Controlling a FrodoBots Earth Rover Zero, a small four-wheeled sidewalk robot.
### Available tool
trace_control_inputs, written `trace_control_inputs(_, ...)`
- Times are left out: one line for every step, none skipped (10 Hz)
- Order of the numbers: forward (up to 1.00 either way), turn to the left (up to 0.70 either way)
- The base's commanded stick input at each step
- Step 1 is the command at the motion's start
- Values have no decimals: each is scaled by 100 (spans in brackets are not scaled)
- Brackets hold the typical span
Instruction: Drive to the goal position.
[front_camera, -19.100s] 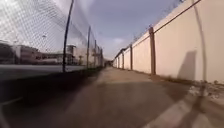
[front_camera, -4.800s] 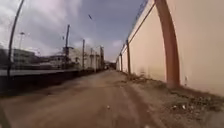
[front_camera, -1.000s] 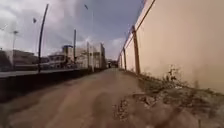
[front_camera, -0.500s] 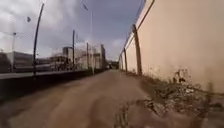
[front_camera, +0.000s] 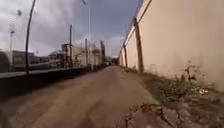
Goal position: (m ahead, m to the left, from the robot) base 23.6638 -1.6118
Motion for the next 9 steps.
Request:
trace_control_inputs(70,0)
trace_control_inputs(70,0)
trace_control_inputs(70,0)
trace_control_inputs(70,0)
trace_control_inputs(70,0)
trace_control_inputs(70,0)
trace_control_inputs(70,0)
trace_control_inputs(70,0)
trace_control_inputs(70,0)
